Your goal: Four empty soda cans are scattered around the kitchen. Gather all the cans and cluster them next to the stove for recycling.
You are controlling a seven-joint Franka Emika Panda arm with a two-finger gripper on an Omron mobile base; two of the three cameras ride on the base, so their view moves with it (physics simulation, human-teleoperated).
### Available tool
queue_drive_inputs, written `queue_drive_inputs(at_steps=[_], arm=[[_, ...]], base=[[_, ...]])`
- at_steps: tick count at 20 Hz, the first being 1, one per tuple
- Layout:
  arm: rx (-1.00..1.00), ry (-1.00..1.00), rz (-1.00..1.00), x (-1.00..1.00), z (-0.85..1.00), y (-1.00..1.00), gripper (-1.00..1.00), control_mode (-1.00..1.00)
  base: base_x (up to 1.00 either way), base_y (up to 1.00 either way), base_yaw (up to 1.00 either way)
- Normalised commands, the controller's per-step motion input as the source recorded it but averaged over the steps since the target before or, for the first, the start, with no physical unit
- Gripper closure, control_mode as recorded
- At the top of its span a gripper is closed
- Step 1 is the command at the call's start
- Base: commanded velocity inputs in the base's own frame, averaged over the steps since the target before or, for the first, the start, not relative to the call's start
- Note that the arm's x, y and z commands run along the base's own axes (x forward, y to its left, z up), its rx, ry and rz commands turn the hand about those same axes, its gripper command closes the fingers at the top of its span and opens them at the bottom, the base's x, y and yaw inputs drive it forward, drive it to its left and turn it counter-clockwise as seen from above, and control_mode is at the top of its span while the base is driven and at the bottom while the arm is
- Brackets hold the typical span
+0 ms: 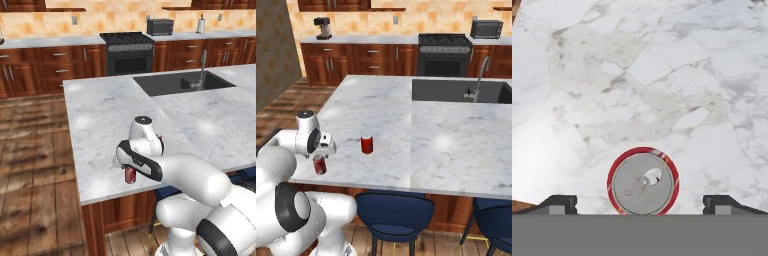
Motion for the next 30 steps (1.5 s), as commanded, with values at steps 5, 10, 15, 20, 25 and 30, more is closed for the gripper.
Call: queue_drive_inputs(at_steps=[5, 10, 15, 20, 25, 30], arm=[[0.0, 0.0, 0.0, 0.01, -0.24, 0.04, -1.0, -1.0], [0.0, 0.0, 0.0, 0.08, -0.24, 0.0, -1.0, -1.0], [0.0, 0.0, 0.0, 0.05, -0.05, 0.0, -1.0, -1.0], [0.0, 0.0, 0.0, 0.0, 0.0, 0.0, 1.0, -1.0], [0.0, 0.0, 0.0, -0.08, 0.05, -0.01, 1.0, -1.0], [0.0, 0.0, 0.0, -0.87, 0.59, -0.15, 1.0, -1.0]], base=[[0.0, 0.0, 0.0], [0.0, 0.0, 0.0], [0.0, 0.0, 0.0], [0.0, 0.0, 0.0], [0.0, 0.0, 0.0], [0.0, 0.0, 0.0]])
